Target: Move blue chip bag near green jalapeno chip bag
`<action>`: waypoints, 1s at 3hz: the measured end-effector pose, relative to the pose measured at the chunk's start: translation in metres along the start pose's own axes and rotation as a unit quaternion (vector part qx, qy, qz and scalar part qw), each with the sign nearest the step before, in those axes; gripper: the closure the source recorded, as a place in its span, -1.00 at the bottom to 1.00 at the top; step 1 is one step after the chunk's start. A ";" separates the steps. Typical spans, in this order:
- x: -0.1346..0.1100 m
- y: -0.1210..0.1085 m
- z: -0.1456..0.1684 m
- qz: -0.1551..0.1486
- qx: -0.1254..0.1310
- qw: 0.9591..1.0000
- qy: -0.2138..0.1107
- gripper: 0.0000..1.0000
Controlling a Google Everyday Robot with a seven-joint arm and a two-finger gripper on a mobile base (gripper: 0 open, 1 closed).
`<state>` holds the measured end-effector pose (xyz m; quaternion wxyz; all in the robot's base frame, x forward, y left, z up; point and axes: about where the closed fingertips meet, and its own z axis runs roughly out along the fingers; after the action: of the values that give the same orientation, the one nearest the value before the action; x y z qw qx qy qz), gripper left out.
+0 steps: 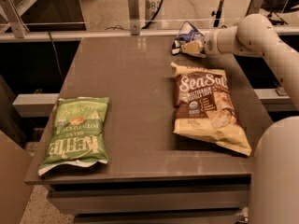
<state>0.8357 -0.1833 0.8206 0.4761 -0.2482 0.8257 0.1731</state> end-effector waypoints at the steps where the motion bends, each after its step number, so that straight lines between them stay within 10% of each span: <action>1: 0.000 0.000 0.000 0.000 0.000 1.000 0.000 1.00; 3: -0.025 0.037 -0.001 -0.042 -0.036 0.998 -0.027 0.62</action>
Offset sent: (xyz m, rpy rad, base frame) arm -0.0224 0.0655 0.0626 -0.0062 -0.2066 0.1487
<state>0.8241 -0.1473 0.8450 0.4957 -0.2945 0.7949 0.1889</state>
